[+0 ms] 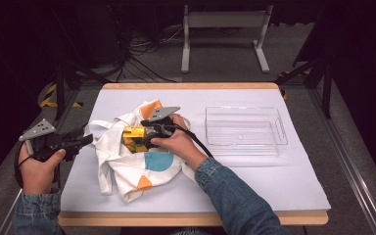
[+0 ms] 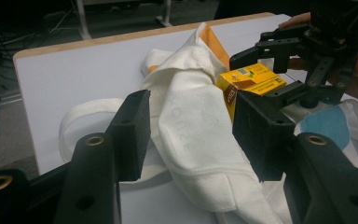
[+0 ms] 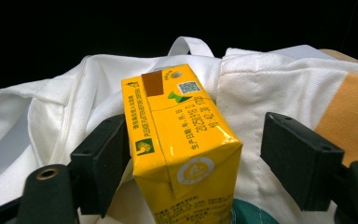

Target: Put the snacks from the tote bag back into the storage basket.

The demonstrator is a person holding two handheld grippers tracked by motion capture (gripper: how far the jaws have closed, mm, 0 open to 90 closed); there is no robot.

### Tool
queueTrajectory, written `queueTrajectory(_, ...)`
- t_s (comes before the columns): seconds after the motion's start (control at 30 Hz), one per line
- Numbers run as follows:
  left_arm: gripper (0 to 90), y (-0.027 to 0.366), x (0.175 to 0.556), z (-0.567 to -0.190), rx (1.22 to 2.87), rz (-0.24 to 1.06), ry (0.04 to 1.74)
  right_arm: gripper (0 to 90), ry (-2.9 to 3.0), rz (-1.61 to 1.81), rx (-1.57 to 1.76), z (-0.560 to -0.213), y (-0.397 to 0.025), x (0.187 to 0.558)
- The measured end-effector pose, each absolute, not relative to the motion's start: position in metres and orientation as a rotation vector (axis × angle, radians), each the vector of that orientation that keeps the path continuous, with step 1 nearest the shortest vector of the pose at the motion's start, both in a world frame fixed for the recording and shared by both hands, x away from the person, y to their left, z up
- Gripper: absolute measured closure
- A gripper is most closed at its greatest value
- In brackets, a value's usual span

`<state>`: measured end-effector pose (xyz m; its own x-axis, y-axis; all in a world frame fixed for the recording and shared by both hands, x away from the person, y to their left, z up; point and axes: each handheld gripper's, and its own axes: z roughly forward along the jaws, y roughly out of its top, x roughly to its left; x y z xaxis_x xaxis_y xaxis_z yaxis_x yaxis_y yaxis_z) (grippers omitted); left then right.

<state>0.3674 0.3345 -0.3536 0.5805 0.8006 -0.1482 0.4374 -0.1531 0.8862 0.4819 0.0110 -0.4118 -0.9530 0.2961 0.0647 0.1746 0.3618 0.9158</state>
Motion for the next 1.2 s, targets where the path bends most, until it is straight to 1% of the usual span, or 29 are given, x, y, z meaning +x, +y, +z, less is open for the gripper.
queueTrajectory(0.23,47.8,0.335,0.367,-0.353,1.786,0.439,1.016,28.1,2.505,1.641,0.396,-0.414,0.015,0.482)
queueTrajectory(0.3,47.8,0.335,0.367,-0.353,1.787,0.439,1.016,31.0,2.515,1.624,0.381,-0.414,0.016,0.481)
queueTrajectory(0.37,48.2,0.335,0.367,-0.353,1.789,0.436,1.016,36.0,2.521,1.612,0.361,-0.415,0.017,0.481)
queueTrajectory(0.5,48.6,0.334,0.367,-0.354,1.790,0.432,1.017,40.1,2.532,1.597,0.328,-0.414,0.018,0.481)
queueTrajectory(0.6,48.6,0.334,0.368,-0.354,1.790,0.430,1.016,45.4,2.546,1.577,0.294,-0.413,0.018,0.481)
queueTrajectory(0.77,48.9,0.334,0.368,-0.354,1.791,0.430,1.016,47.1,2.557,1.570,0.269,-0.412,0.018,0.481)
queueTrajectory(0.8,49.0,0.334,0.368,-0.354,1.790,0.430,1.016,49.6,2.565,1.559,0.254,-0.411,0.017,0.481)
queueTrajectory(0.9,49.1,0.334,0.368,-0.354,1.787,0.427,1.019,51.2,2.570,1.550,0.240,-0.410,0.017,0.480)
queueTrajectory(1.2,49.1,0.335,0.368,-0.355,1.787,0.426,1.022,51.6,2.552,1.543,0.233,-0.405,0.018,0.478)
